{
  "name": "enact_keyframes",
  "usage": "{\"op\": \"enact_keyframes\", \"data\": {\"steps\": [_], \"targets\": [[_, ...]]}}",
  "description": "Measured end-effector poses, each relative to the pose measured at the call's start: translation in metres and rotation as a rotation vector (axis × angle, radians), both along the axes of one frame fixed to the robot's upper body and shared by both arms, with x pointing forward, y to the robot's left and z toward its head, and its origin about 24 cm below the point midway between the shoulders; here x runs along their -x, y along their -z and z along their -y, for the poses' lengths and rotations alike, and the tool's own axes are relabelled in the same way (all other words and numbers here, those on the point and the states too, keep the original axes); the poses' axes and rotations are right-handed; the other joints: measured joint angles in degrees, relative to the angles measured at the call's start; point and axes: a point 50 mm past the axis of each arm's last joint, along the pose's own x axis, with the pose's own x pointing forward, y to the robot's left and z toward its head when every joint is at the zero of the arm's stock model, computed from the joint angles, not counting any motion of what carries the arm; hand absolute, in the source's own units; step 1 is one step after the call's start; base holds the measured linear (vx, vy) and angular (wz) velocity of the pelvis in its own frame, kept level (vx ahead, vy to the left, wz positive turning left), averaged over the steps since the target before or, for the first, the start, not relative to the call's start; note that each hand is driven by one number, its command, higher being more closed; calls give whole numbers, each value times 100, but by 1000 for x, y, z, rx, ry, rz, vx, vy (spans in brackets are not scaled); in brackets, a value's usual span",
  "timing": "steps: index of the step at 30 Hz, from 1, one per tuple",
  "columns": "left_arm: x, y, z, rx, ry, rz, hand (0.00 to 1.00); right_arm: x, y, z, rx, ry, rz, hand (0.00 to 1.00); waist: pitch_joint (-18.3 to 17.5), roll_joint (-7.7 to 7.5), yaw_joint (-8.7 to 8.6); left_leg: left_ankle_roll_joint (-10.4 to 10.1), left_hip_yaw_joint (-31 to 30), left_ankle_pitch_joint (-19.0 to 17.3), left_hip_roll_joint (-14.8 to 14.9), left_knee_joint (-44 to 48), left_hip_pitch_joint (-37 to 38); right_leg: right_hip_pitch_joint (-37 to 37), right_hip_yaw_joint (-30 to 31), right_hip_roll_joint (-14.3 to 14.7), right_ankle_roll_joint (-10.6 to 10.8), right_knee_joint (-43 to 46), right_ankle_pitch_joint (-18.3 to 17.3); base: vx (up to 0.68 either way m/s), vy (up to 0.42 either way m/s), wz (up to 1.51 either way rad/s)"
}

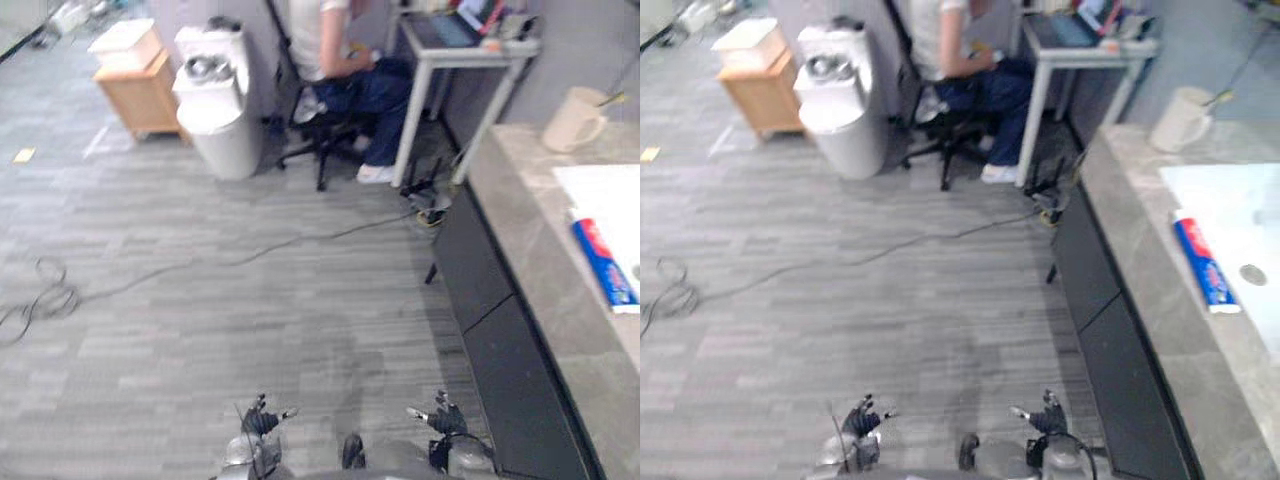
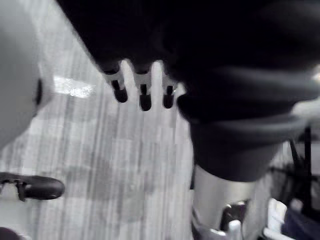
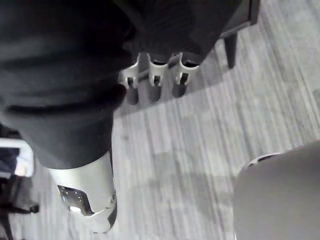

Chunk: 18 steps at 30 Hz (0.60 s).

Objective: Organize washtable

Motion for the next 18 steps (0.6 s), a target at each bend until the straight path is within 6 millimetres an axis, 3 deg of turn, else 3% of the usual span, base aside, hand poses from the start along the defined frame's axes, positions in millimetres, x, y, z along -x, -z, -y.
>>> {"op": "enact_keyframes", "data": {"steps": [2, 5, 6, 8, 10, 11, 12, 13, 15, 16, 17, 18], "targets": [[-2, -2, -3, -9, -3, 17, 0, 1, 0, -2, -2, -8, -4, 0, 8, -54, 19, 109, -24, -64, -13, -157, -354, 200, 401, 20, -56, -2, -145, 261, 126, -131], [-7, -7, -3, -12, -9, 57, 0, 4, 1, -3, -3, -15, -16, 0, 7, -75, 108, 314, -351, -185, -332, -1388, -921, 577, 1265, -2, 97, -61, -250, 288, 183, -127], [-8, -8, -3, -13, -8, 65, 0, 4, 1, -3, -3, -19, -20, 0, 8, -80, 151, 312, -542, -184, -468, -1756, -1002, 625, 1442, -29, 92, -92, -287, 327, 268, -156], [-13, -10, -2, -10, -14, 91, 0, 6, 2, -4, -2, -22, -27, 0, -29, -115, 308, 153, -1683, -85, -1025, -3384, -1254, 707, 2172, -152, 220, -114, -535, 375, 376, -160], [-12, -10, -3, -5, -28, 94, 0, 12, 4, -3, -1, -20, -47, 0, -98, -140, 316, 94, -2124, 196, -1206, -3846, -1331, 803, 2579, -253, 395, -49, -800, 483, 465, -137], [-8, -9, -4, -3, -37, 86, 0, 15, 5, -3, -1, -21, -59, 0, -251, -182, 326, 221, -1974, 537, -1274, -3712, -1255, 823, 2797, -396, 527, 82, -911, 529, 484, -128], [-7, -9, -9, -16, -38, 81, 0, 17, 7, -7, -13, -15, -66, 0, -317, -295, 293, 323, -1795, 386, -1297, -3552, -1256, 804, 2846, -494, 531, 138, -909, 545, 487, -129], [-6, -8, -13, -28, -36, 74, 0, 21, 8, -14, -34, -14, -70, 0, -420, -428, 309, 420, -1476, 141, -1291, -3324, -1216, 642, 2853, -616, 724, 355, -800, 502, 458, -109], [-6, -8, -14, -30, -35, 67, 0, 20, 8, -21, -54, -17, -69, 0, -445, -553, 316, 610, -971, -92, -1298, -3280, -918, 374, 2817, -692, 1064, 1130, -635, 446, 399, -125], [-5, -7, -12, -23, -32, 55, 0, 17, 6, -19, -46, -17, -54, 0, -399, -460, 318, 747, -709, -173, -1291, -3472, -462, 38, 2602, -696, 1551, 1918, -350, 359, 318, -151], [-3, -6, -11, -20, -34, 47, 0, 12, 3, -17, -41, -17, -31, 0, -356, -401, 320, 788, -469, -199, -1274, -3742, 58, -274, 2224, -748, 1634, 2661, -353, 365, 343, -144], [-2, -5, -11, -19, -34, 42, 0, 11, 3, -18, -41, -18, -24, 0, -352, -383, 311, 789, -317, -199, -1263, -3859, 286, -440, 1949, -786, 1589, 2926, -393, 255, 253, -124]]}}
